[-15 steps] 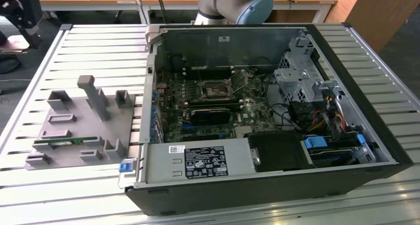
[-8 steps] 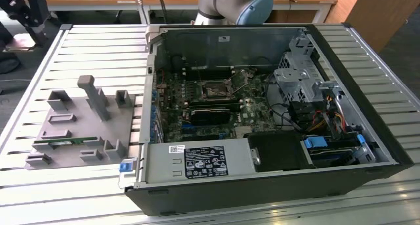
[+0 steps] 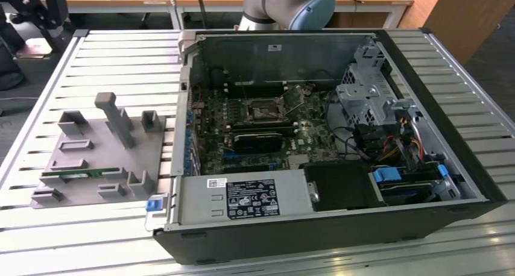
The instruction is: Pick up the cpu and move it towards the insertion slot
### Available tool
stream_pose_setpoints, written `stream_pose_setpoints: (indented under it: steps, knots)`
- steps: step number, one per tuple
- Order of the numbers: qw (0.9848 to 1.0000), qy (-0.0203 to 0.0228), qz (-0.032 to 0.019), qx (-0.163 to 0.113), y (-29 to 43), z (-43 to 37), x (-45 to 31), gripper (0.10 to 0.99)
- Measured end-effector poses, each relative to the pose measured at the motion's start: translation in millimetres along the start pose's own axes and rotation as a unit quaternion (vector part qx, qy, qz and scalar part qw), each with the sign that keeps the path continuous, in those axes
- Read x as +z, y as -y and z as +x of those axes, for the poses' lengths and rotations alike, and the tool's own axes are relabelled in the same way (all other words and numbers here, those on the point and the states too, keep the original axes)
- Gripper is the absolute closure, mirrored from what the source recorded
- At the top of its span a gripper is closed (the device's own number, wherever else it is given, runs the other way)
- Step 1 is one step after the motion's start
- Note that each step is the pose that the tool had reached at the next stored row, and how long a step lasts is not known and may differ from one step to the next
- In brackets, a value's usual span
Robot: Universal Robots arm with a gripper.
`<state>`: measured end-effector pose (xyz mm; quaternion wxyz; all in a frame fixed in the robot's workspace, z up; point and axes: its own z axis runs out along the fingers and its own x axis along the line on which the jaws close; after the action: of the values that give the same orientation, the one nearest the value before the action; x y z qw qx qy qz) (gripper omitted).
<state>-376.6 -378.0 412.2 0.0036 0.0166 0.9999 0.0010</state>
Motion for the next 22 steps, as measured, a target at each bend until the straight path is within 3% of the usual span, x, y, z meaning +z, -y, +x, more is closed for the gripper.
stream_pose_setpoints:
  steps: [9, 22]
  knots:
    - [1.0000, 0.0000, 0.0000, 0.000, -6.6, -12.7, 0.1, 0.541]
    - [1.0000, 0.0000, 0.0000, 0.000, -13.4, -25.2, 0.2, 0.541]
